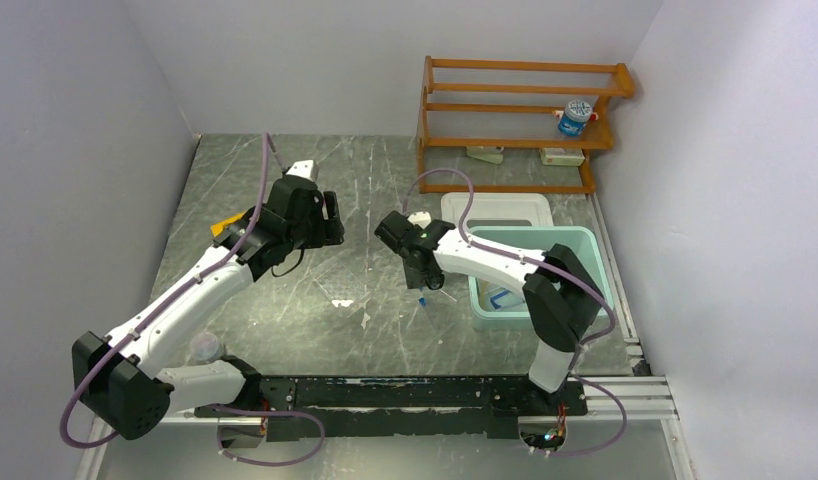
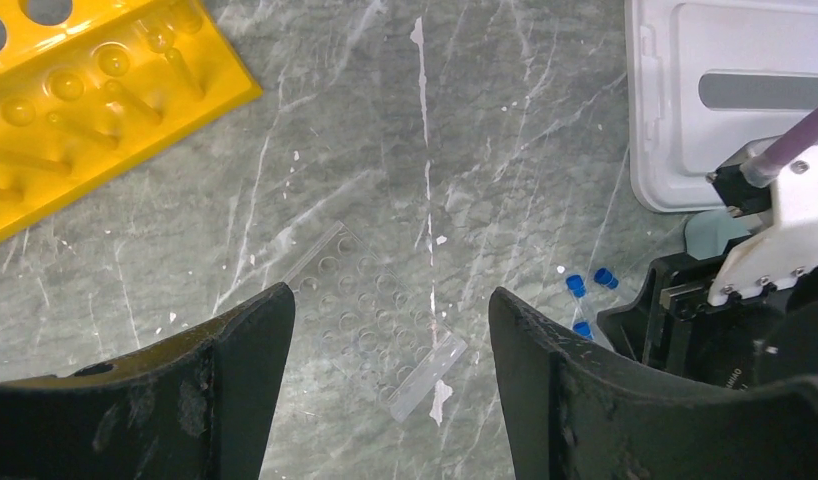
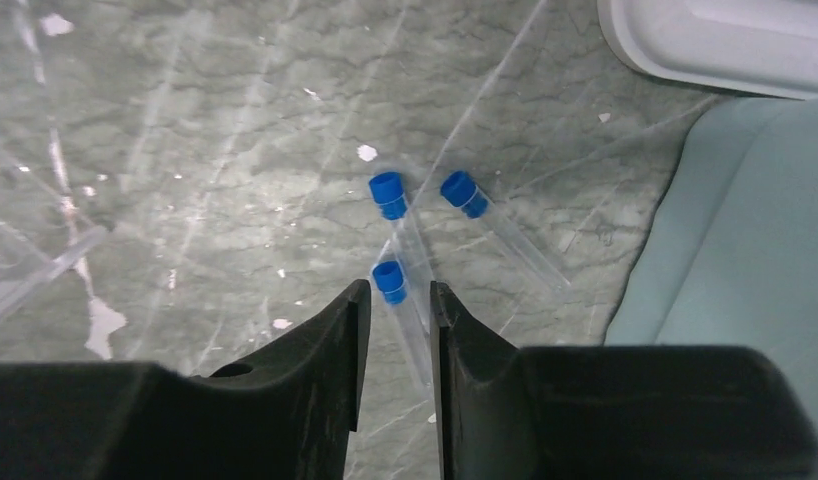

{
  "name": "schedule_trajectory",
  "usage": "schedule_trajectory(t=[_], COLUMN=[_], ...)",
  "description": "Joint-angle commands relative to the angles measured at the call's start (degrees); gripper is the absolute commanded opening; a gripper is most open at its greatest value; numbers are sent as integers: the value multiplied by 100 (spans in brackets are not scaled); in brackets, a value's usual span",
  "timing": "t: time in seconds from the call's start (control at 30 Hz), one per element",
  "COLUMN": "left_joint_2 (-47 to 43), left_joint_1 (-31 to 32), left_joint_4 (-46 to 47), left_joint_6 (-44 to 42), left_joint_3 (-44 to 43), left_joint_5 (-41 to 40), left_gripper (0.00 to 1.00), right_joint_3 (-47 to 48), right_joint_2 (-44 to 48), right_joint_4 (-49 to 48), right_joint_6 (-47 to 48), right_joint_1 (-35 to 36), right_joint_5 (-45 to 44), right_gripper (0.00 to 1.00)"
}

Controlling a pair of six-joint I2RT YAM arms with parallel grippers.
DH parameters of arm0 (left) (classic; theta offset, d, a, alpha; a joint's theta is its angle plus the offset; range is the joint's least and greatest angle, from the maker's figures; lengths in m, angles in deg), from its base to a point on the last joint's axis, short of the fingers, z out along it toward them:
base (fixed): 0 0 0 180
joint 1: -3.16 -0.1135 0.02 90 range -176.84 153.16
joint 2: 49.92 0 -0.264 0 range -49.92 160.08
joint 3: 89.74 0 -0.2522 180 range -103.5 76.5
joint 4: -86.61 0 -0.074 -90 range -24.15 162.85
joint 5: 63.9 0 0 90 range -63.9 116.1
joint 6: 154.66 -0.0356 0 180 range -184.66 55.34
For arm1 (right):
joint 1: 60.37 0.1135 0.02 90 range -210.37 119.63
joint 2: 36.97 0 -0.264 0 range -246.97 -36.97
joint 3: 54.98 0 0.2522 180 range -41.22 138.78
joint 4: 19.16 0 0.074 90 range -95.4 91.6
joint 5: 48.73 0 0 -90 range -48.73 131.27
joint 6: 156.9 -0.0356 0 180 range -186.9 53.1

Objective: Organize the chemistry lab equipment

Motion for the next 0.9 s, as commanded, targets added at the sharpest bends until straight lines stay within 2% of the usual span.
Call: schedule_trajectory(t=[0.0, 0.13, 0.4, 0.5, 0.7, 0.87], left_joint_2=[-83, -62, -31, 44, 142, 241], left_joint_1=[21, 23, 23, 23, 23, 22], left_joint_4=[56, 32, -47, -49, 87, 284], left_joint_6=[109, 110, 53, 42, -39, -38], left_joint_3=[65, 53, -54, -115, -163, -184], left_joint_5=[-90, -72, -155, -145, 47, 197], left_gripper=[75, 75, 76, 76, 77, 77], right_joint_3=[-193, -183, -227, -239, -292, -155], right_joint_2=[-202, -509, -805, -944, -1033, -727], right_joint_4=[-122, -378, -777, -908, -1144, -1361], right_joint_6=[-37, 135, 560, 769, 1154, 1251], right_joint_1=[-16, -140, -320, -343, -353, -360], right_joint_5=[-121, 106, 487, 575, 570, 221], right_gripper=[33, 36, 34, 30, 15, 12])
